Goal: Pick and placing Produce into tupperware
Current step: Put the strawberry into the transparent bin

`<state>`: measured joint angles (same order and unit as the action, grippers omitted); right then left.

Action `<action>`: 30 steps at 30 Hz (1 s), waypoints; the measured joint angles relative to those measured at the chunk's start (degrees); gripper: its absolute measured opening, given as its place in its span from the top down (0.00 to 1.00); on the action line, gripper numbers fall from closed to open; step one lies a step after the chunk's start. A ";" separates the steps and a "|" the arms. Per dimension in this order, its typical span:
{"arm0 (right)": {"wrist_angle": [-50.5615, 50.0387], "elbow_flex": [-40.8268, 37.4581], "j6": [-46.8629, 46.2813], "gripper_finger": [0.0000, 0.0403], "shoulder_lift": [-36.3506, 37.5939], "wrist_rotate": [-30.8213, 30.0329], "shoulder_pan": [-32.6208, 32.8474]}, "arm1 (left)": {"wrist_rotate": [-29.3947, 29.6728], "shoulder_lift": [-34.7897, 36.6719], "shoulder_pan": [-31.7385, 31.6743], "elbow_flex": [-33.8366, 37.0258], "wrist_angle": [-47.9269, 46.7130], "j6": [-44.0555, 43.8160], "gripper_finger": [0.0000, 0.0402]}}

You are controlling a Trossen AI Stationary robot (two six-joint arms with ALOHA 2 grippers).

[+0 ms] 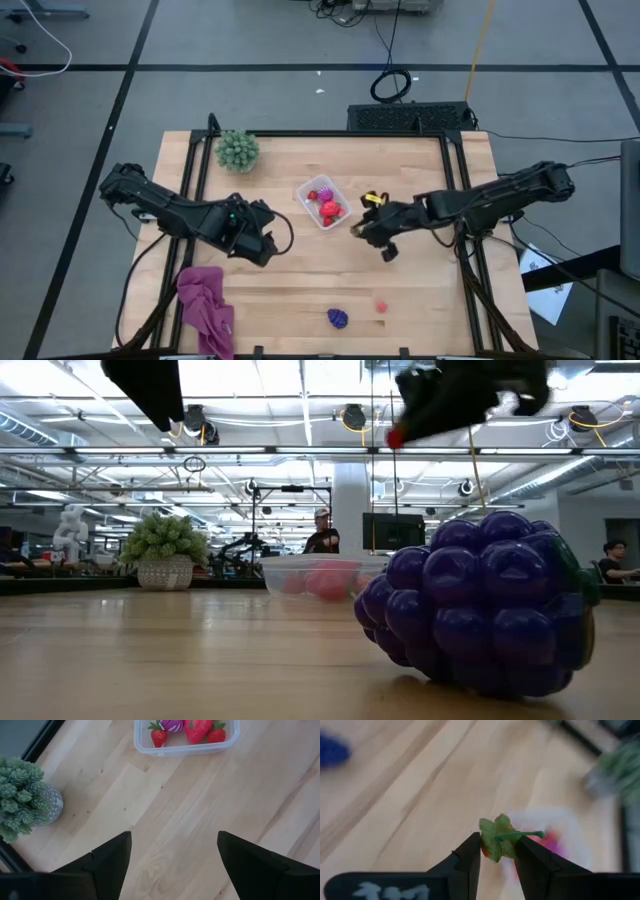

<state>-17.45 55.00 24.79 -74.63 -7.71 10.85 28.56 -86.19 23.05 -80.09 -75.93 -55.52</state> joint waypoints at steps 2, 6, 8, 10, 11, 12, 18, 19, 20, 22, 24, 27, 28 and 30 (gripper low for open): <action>6.11 0.11 2.39 0.76 -0.63 0.00 -0.92 | 0.00 0.00 -0.33 0.00 -0.02 0.32 0.26; 18.15 0.13 5.23 0.76 -3.13 0.16 -3.44 | 0.01 0.02 -0.69 -0.01 -0.02 0.38 0.26; 23.69 0.13 5.52 0.76 -4.96 0.30 -4.87 | 0.00 0.02 -0.68 -0.02 -0.04 1.16 0.26; 28.58 0.13 5.91 0.76 -7.12 0.35 -6.25 | 0.02 0.02 -0.66 0.00 -0.02 1.65 0.26; 31.45 0.13 5.93 0.76 -8.38 0.44 -6.97 | 0.01 0.00 -0.66 0.00 -0.02 1.65 0.26; 33.97 0.13 5.93 0.76 -9.55 0.52 -7.66 | 0.02 0.01 -0.66 -0.02 -0.02 1.63 0.26; 44.36 0.13 1.88 0.76 -17.21 5.78 -13.07 | 0.02 0.01 -0.66 -0.01 -0.04 1.83 0.26; 44.30 0.13 0.80 0.76 -18.21 6.46 -14.08 | 0.02 0.02 -0.66 0.00 -0.06 1.83 0.26; 44.17 0.13 -0.22 0.76 -19.12 6.66 -14.97 | 0.01 0.01 -0.66 0.00 -0.06 1.83 0.26; 44.06 0.13 -2.14 0.76 -20.80 7.79 -16.79 | 0.02 0.01 -0.66 -0.01 -0.06 1.83 0.26; 43.74 0.13 -3.91 0.76 -22.17 8.41 -18.33 | 0.03 0.00 -0.66 -0.01 -0.08 1.83 0.26; 41.45 0.69 -6.37 0.76 -23.38 9.88 -20.48 | 0.36 0.02 -0.66 0.00 -0.08 1.83 0.26; 39.82 1.29 -7.20 0.76 -23.65 10.49 -21.11 | 0.46 0.02 -0.66 0.00 -0.06 1.94 0.26; 35.68 3.09 -8.91 0.76 -24.25 11.03 -22.02 | 0.57 0.02 -0.66 0.00 -0.06 2.70 0.26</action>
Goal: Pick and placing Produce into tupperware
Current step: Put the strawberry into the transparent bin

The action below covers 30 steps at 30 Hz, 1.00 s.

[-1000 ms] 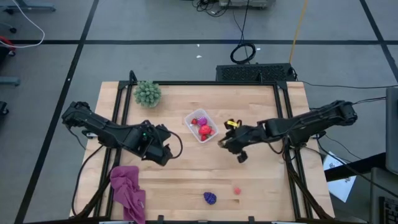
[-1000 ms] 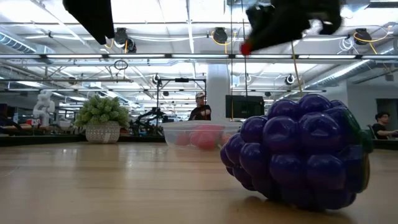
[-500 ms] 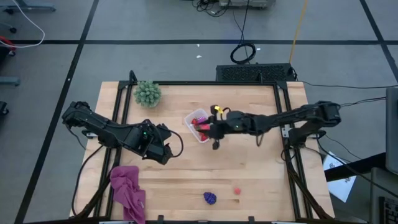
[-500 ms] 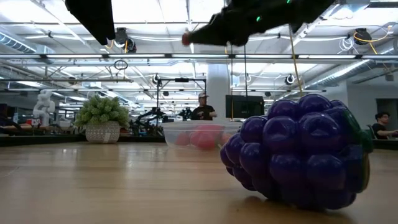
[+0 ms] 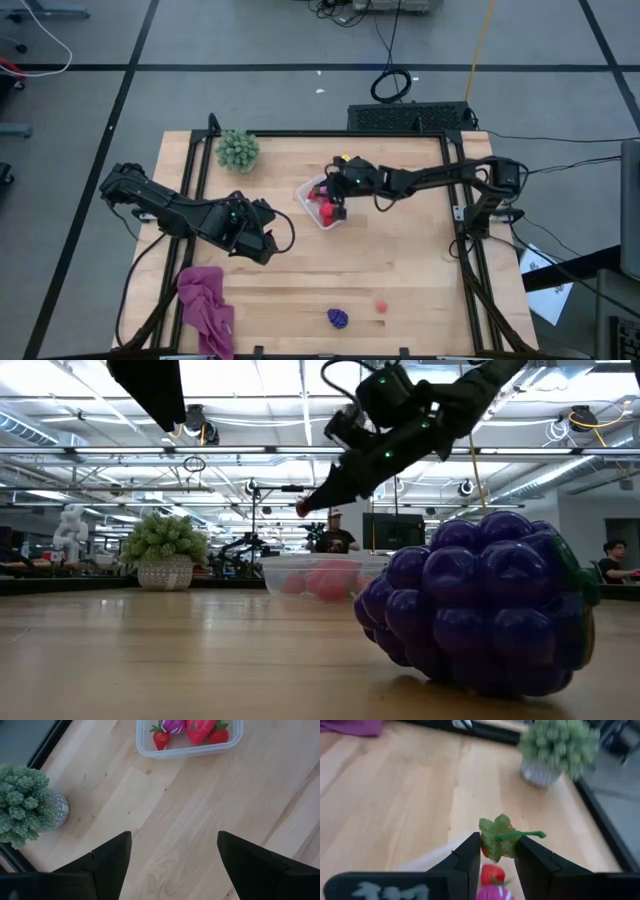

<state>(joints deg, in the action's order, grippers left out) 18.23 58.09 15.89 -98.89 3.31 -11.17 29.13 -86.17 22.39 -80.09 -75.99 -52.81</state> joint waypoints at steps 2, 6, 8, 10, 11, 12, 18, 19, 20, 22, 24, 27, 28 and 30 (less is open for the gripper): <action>-4.60 2.25 -1.68 0.76 -0.64 0.22 -0.59 | 0.78 -0.02 0.00 -0.01 0.00 0.43 0.26; -13.35 6.91 -4.25 0.76 -2.01 4.37 -0.89 | 1.79 0.00 -0.24 0.00 0.03 0.63 0.26; -17.64 9.27 -5.02 0.76 -2.32 4.77 -0.52 | 1.97 0.00 -0.40 0.00 0.03 0.65 0.26; -21.79 11.08 -5.45 0.76 -2.28 4.89 -0.23 | 2.01 -0.02 -0.61 -0.01 0.00 0.65 0.26; -23.78 11.92 -5.98 0.76 -2.26 4.96 -0.10 | 2.01 -0.02 -0.63 -0.01 0.01 0.64 0.26; -25.36 12.55 -6.50 0.76 -2.26 5.59 -0.03 | 2.04 0.00 -0.68 -0.01 0.04 0.64 0.26; -30.43 13.35 -9.83 0.76 -2.28 10.79 -0.03 | 2.42 0.00 -0.68 0.00 0.24 0.87 0.26; -31.32 13.35 -10.27 0.76 -2.28 11.06 -0.03 | 2.44 -0.01 -0.68 0.00 0.27 0.88 0.26; -32.03 13.35 -10.66 0.76 -2.29 11.74 -0.03 | 2.44 -0.01 -0.68 0.00 0.35 0.89 0.26; -33.65 13.35 -10.93 0.76 -2.30 12.37 -0.03 | 2.45 -0.01 -0.68 0.00 0.78 0.91 0.26; -35.00 13.35 -10.88 0.76 -2.30 12.58 -0.03 | 2.47 -0.02 -0.68 0.00 1.00 1.09 0.26; -36.89 13.35 -10.68 0.76 -2.30 12.57 -0.03 | 2.44 -0.02 -0.68 0.00 1.25 1.09 0.26; -37.38 13.35 -10.48 0.76 -2.30 12.55 -0.09 | 2.44 -0.01 -0.68 -0.02 1.26 1.09 0.26; -38.28 13.35 -10.40 0.76 -2.30 12.07 -0.09 | 2.44 0.00 -0.68 -0.01 1.27 1.09 0.26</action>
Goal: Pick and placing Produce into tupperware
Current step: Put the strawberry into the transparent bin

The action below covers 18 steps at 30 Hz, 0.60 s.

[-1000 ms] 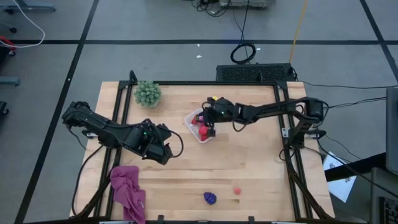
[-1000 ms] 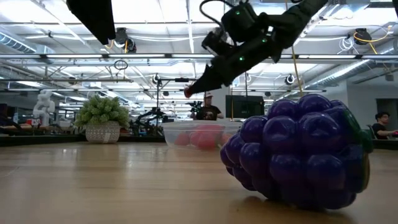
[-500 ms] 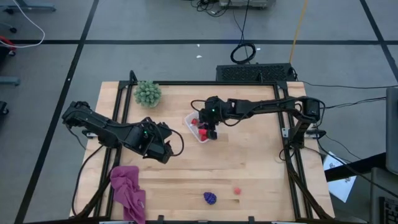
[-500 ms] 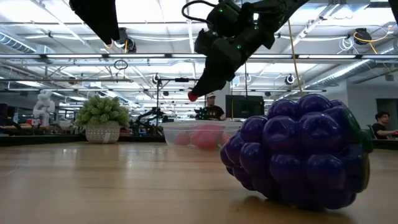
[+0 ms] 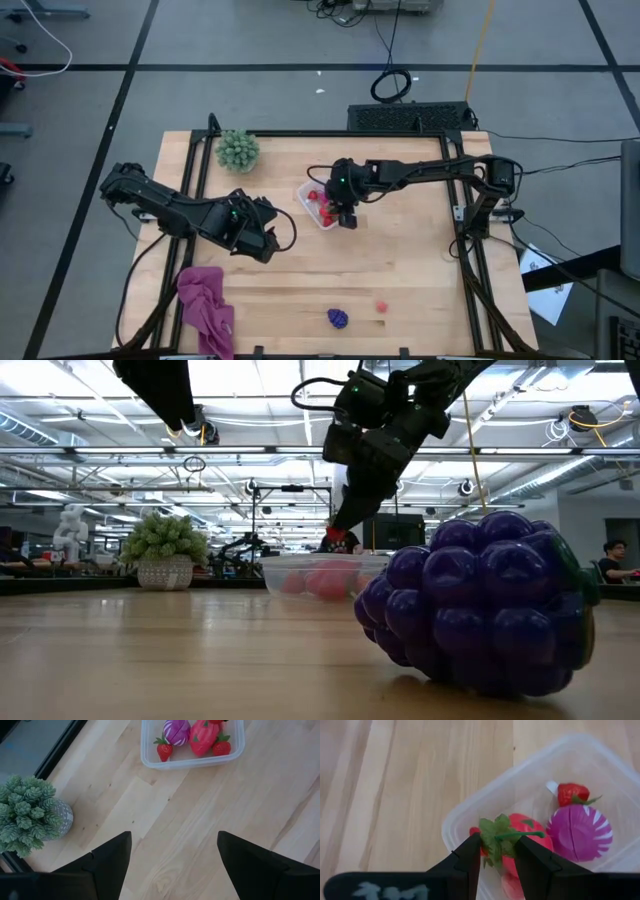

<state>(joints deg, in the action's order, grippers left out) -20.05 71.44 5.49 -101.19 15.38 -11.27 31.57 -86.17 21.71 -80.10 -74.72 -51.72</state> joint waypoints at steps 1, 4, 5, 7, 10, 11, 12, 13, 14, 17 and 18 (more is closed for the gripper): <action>-0.33 0.00 0.10 0.76 0.00 -0.05 0.00 | 0.00 0.00 0.00 0.01 0.00 0.00 0.26; -0.90 0.00 0.14 0.76 0.00 -0.07 0.00 | 0.00 -0.01 0.00 0.01 0.00 0.13 0.26; -1.42 0.00 0.16 0.76 0.00 -0.07 0.00 | 0.00 -0.01 0.00 0.01 0.00 0.13 0.26; -2.16 0.00 0.24 0.76 0.00 -0.09 0.00 | 0.00 0.00 0.00 -0.01 0.00 0.13 0.26; -3.05 0.00 0.34 0.76 0.00 -0.09 0.00 | -0.02 0.00 0.00 0.01 0.00 0.13 0.26; -3.21 0.00 0.35 0.76 0.00 -0.09 0.00 | -0.02 -0.01 0.00 0.01 0.00 0.13 0.26; -3.32 0.00 0.49 0.76 0.00 -0.09 0.00 | -0.02 0.00 0.00 0.01 0.00 0.13 0.26; -3.35 0.00 0.70 0.76 0.00 -0.09 0.00 | -0.02 0.00 0.00 0.01 0.00 0.13 0.26; -3.35 0.00 0.99 0.76 0.00 -0.09 0.00 | -0.02 0.00 0.00 -0.01 0.00 0.13 0.26; -3.39 0.00 1.19 0.76 0.00 -0.09 0.00 | -0.02 -0.01 0.00 0.01 0.00 0.13 0.26; -3.39 0.00 1.21 0.76 0.00 -0.09 0.00 | -0.02 -0.02 0.00 -0.01 0.00 0.13 0.26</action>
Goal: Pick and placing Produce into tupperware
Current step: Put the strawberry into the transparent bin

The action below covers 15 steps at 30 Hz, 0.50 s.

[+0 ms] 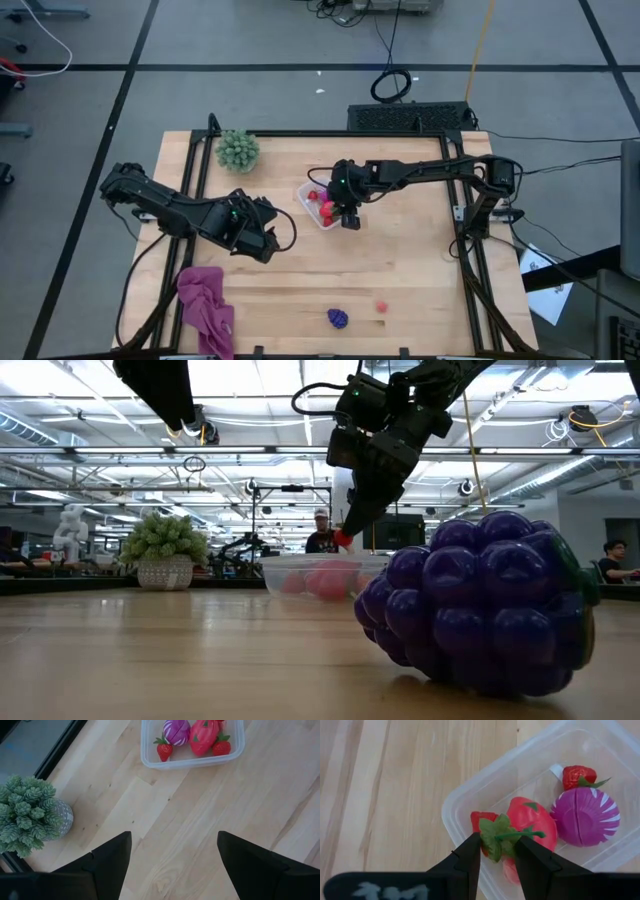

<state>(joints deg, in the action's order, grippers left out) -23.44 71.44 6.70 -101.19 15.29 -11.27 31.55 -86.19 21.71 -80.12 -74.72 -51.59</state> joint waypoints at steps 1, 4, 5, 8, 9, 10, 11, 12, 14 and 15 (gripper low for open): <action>0.00 0.00 0.00 0.76 0.00 0.00 0.00 | 0.00 0.00 0.00 0.02 0.00 0.02 0.26; -0.02 -0.02 0.11 0.76 0.00 0.00 0.00 | -0.02 0.02 0.00 0.02 0.00 0.02 0.26; -0.02 -0.02 0.11 0.76 0.00 0.00 0.00 | -0.02 0.01 0.00 0.02 0.00 0.02 0.26; -0.18 -0.02 0.14 0.76 0.00 0.00 0.00 | -0.02 0.00 0.00 0.02 0.00 0.02 0.26; -0.30 -0.02 0.18 0.76 0.00 0.00 0.00 | -0.02 0.02 0.00 0.02 0.00 0.02 0.26; -0.37 -0.02 0.22 0.76 0.00 0.00 0.00 | -0.02 0.02 0.00 0.01 0.00 0.01 0.26; -0.45 -0.02 0.36 0.76 0.00 0.00 0.00 | -0.02 0.02 0.00 0.02 0.00 0.02 0.26; -0.68 -0.02 0.50 0.76 0.00 0.00 0.00 | -0.02 0.02 0.00 0.02 0.00 0.02 0.26; -1.05 -0.04 0.85 0.76 0.00 0.00 0.00 | -0.02 0.00 0.00 0.02 0.00 0.01 0.26; -1.03 -0.04 0.97 0.76 0.00 0.00 0.00 | -0.03 0.01 0.00 0.02 0.00 0.00 0.26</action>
<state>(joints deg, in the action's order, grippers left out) -24.47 71.40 7.67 -101.19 15.29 -11.27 31.52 -86.18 21.71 -80.10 -74.72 -51.59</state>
